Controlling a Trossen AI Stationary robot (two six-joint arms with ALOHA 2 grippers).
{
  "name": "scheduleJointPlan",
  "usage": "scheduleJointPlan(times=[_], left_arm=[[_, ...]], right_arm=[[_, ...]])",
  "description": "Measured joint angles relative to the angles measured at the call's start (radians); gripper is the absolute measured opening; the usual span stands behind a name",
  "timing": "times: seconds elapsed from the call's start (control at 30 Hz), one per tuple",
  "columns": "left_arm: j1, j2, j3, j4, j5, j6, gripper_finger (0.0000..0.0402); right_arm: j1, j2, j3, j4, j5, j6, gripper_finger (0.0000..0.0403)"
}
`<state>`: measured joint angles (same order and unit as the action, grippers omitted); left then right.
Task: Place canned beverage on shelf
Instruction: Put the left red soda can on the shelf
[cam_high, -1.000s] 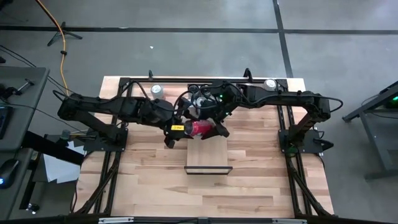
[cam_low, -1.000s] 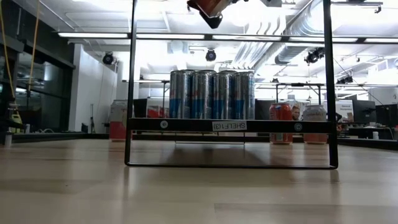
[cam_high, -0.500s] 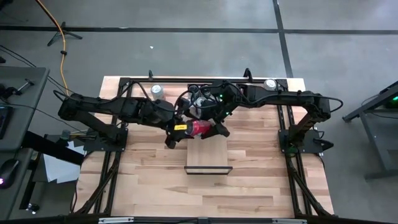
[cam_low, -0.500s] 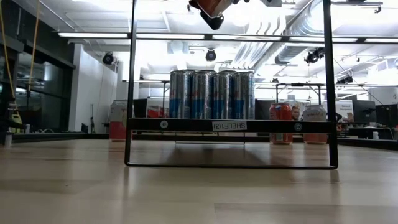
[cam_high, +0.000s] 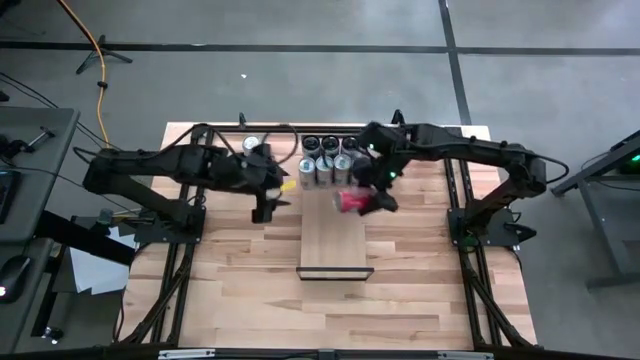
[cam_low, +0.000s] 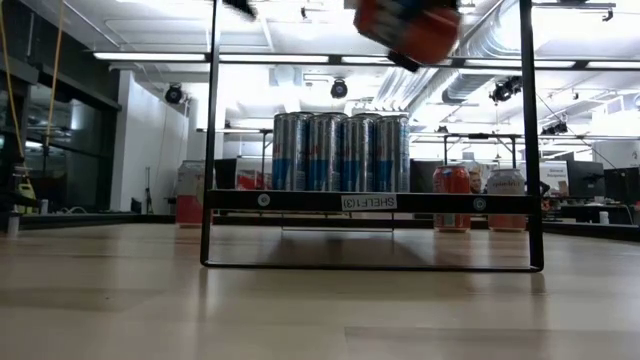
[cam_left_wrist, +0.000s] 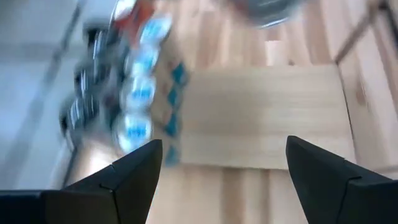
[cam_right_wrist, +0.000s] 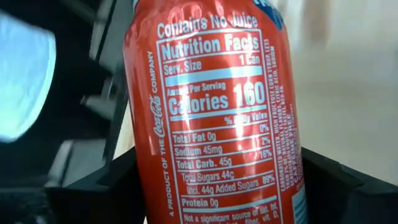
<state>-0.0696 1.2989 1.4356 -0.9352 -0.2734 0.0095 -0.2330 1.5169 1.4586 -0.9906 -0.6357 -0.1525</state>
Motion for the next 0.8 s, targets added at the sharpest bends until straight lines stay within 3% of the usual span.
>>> scheduleJointPlan(times=[0.1, 0.23, 0.33, 0.43, 0.5, 0.63, 0.73, 0.8], left_arm=[[0.017, -0.081, -0.144, 0.095, 0.002, -0.18, 0.0294], [-0.006, -0.232, -0.41, 0.361, -0.012, -0.358, 0.0294], [-0.033, -0.325, -0.593, 0.597, -0.088, -0.492, 0.0294], [-0.052, -0.376, -0.715, 0.792, -0.176, -0.569, 0.0294], [-0.056, -0.383, -0.758, 0.877, -0.225, -0.579, 0.0294], [-0.053, -0.361, -0.768, 0.981, -0.283, -0.495, 0.0294], [-0.046, -0.321, -0.769, 1.071, -0.284, -0.316, 0.0294], [-0.042, -0.287, -0.768, 1.152, -0.252, -0.17, 0.0294]], right_arm=[[0.022, -0.036, -0.121, -0.035, -0.004, 0.004, 0.0291], [0.06, -0.134, -0.365, 0.057, -0.016, 0.104, 0.0291], [0.095, -0.224, -0.54, 0.238, -0.016, 0.253, 0.0291], [0.133, -0.298, -0.676, 0.538, 0.018, 0.448, 0.0291], [0.158, -0.326, -0.743, 0.765, 0.118, 0.556, 0.0291], [0.194, -0.327, -0.812, 1.192, 0.479, 0.596, 0.0291], [0.207, -0.293, -0.817, 1.362, 0.718, 0.559, 0.0291], [0.206, -0.269, -0.807, 1.384, 0.775, 0.528, 0.0291]])
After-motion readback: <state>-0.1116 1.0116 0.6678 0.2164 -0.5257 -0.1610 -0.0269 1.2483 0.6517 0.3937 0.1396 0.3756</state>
